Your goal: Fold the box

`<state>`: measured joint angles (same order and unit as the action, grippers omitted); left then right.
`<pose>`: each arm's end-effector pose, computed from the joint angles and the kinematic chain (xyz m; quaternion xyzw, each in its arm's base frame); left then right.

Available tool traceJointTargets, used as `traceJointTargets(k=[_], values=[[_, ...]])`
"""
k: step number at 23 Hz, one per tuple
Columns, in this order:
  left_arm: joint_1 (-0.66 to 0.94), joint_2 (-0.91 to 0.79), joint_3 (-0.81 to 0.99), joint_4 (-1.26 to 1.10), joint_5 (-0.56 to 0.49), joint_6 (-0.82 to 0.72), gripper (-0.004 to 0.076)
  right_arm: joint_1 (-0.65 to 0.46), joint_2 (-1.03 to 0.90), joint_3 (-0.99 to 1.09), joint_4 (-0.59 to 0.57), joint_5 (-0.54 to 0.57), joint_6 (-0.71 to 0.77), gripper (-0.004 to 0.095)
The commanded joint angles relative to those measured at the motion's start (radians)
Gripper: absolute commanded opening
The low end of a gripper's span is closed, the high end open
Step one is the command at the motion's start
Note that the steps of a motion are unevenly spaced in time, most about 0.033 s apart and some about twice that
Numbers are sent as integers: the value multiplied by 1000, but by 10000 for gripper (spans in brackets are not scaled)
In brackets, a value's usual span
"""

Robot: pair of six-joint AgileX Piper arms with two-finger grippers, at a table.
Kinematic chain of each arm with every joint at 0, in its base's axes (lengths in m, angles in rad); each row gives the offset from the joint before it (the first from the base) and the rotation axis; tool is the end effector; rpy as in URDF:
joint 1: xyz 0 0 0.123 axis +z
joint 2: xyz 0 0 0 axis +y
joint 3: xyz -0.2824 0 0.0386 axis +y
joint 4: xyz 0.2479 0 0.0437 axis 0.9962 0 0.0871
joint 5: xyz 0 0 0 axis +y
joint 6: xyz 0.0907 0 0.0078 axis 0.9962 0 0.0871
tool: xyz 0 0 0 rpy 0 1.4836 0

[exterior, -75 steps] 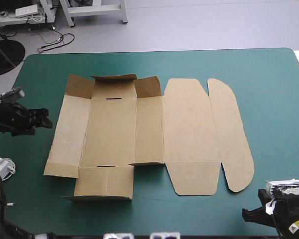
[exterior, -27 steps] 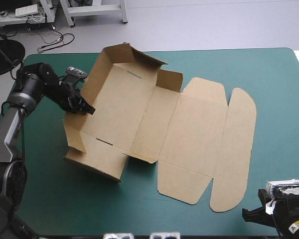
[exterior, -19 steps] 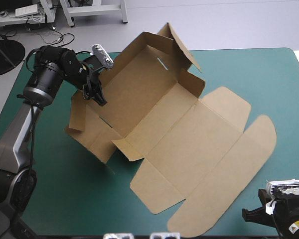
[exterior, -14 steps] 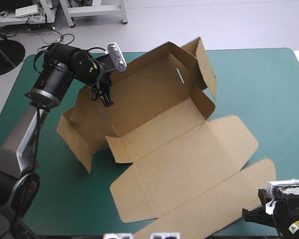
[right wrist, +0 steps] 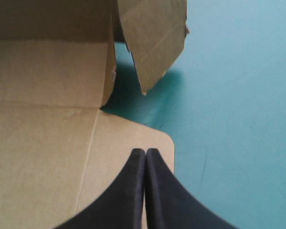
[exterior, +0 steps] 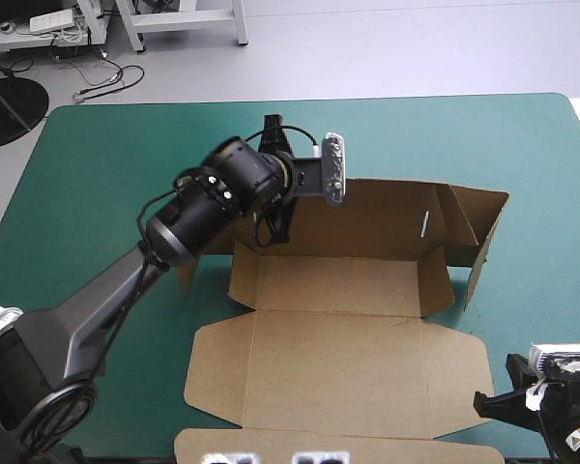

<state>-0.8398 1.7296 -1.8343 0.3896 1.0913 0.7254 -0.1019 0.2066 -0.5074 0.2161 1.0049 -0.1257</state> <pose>0.2766 -0.2625 0.3997 0.6728 0.6373 0.1728 0.3336 0.0304 0.0135 0.2828 -0.0009 0.8833 0.0549 0.4656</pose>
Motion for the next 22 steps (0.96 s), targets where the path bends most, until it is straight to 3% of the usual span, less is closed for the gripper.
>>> traceJointTargets(k=[1, 5, 9, 18, 22], values=[[-78, -54, 81, 218, -128, -208, -10, 2, 39, -75, 9, -116, 75, -20], [-164, -54, 261, 448, -164, -501, -10, 2, 158, -210, 9, -129, 110, -20], [-182, -69, 389, 534, -181, -710, -10, 2, 337, -392, 6, -165, 112, -20], [-208, -85, 487, 592, -196, -847, -10, 2, 748, -704, 22, -177, 112, -20], [-208, -85, 490, 588, -200, -874, -10, 2, 997, -878, 101, -104, 53, -20]])
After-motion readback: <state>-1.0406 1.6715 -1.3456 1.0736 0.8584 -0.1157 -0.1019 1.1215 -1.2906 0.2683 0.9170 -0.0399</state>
